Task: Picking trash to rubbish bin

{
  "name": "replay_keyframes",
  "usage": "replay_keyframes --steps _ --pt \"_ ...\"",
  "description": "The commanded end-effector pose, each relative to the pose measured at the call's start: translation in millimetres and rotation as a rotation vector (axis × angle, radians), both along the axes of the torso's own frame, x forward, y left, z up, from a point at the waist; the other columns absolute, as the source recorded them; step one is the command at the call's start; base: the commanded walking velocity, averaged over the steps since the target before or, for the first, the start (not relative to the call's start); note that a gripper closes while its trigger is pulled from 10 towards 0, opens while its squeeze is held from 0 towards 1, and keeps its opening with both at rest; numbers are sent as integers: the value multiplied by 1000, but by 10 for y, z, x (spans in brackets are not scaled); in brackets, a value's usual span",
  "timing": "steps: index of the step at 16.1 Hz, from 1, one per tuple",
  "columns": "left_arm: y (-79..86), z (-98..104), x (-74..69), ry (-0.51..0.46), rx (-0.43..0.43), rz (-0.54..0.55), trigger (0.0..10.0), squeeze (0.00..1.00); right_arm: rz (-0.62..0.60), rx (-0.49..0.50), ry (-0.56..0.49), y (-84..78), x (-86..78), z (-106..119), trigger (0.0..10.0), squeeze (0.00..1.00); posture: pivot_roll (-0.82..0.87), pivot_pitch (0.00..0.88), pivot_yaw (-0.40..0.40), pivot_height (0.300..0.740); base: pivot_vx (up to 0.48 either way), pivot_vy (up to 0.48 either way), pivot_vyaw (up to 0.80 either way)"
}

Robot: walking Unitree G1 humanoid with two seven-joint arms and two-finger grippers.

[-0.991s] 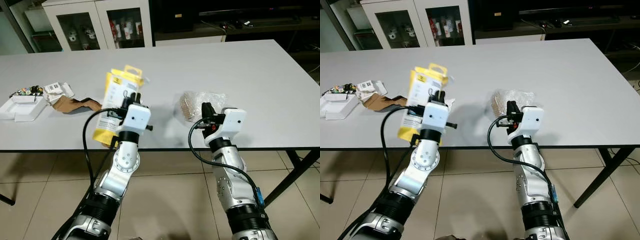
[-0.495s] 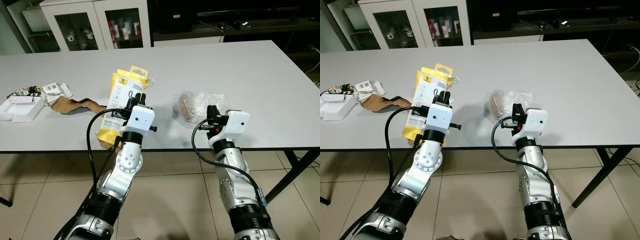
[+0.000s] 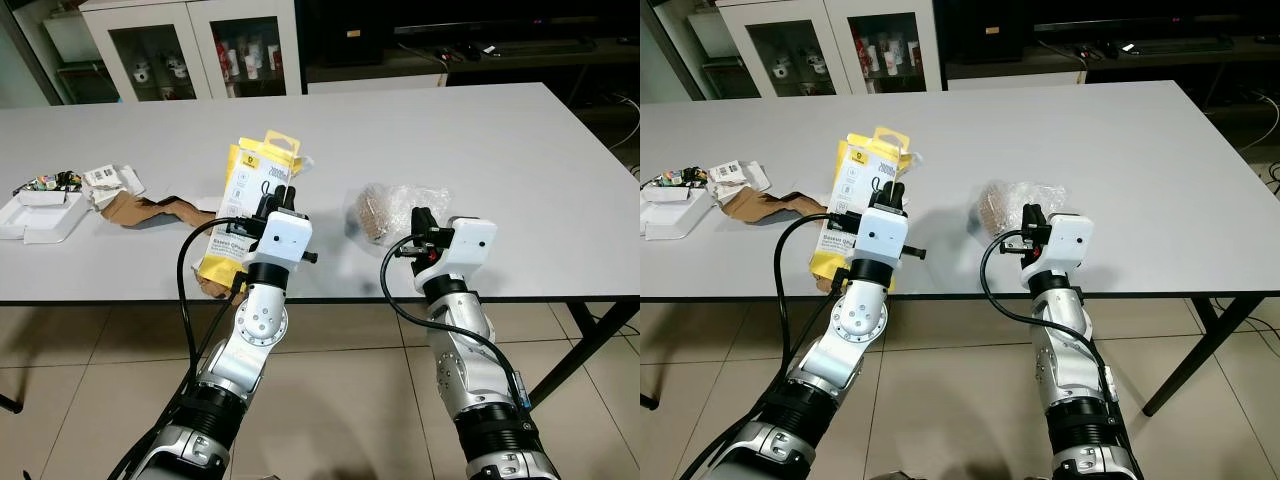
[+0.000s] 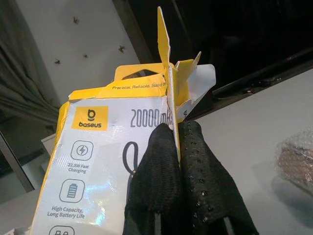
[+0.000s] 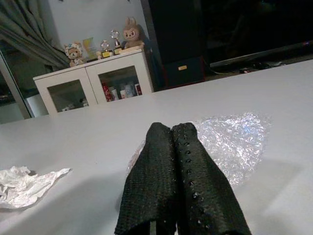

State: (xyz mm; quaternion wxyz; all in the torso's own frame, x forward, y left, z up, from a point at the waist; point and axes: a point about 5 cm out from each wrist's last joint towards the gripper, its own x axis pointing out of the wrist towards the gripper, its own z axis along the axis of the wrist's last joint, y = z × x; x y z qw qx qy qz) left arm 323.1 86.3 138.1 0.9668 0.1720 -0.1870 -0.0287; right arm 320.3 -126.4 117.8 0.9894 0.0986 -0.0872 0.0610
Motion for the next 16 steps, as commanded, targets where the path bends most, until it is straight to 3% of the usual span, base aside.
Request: replay_keyframes --steps 1,16 --pt "-2 51 28 -22 4 -3 10000 0 6 4 -15 13 26 33 10000 0 -43 0 72 740 0 0 0" --pt "-5 32 30 -21 14 -5 10000 0 3 5 -16 14 15 12 10000 0 -51 0 78 740 -238 0 0"
